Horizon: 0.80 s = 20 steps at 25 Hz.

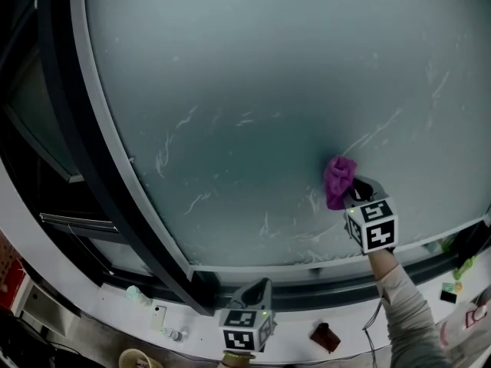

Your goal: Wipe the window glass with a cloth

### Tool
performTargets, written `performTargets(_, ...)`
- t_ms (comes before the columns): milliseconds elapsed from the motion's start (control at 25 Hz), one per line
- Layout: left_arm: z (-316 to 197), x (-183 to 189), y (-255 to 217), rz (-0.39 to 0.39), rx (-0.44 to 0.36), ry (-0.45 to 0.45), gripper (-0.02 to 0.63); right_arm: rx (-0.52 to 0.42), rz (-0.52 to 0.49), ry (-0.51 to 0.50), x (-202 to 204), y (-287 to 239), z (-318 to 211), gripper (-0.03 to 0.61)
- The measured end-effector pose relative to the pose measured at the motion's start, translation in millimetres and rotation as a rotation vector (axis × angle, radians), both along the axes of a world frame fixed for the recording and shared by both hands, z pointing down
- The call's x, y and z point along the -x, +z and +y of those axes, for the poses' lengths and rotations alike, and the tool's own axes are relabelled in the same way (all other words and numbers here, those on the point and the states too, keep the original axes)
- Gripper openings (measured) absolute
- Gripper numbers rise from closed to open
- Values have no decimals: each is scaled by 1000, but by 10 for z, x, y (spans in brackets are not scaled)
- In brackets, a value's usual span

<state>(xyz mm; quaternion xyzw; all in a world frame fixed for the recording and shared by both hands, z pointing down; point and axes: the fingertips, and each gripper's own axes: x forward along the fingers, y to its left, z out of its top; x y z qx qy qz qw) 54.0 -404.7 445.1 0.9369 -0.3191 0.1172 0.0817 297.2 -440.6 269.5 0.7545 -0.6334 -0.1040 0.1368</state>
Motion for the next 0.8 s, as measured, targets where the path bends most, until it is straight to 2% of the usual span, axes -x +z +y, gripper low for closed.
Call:
performTargets(320,56,-121,-23,10,-3,30,5,7,5,34,-138,-4,123,52)
performTargets(560,75,-87,-44,13,0,24,5,-17,8,-23,39,-34,261,54)
performTargets(800,55,3,-60,15,-7,8,5,-23,-17,-100,376,204,546,54)
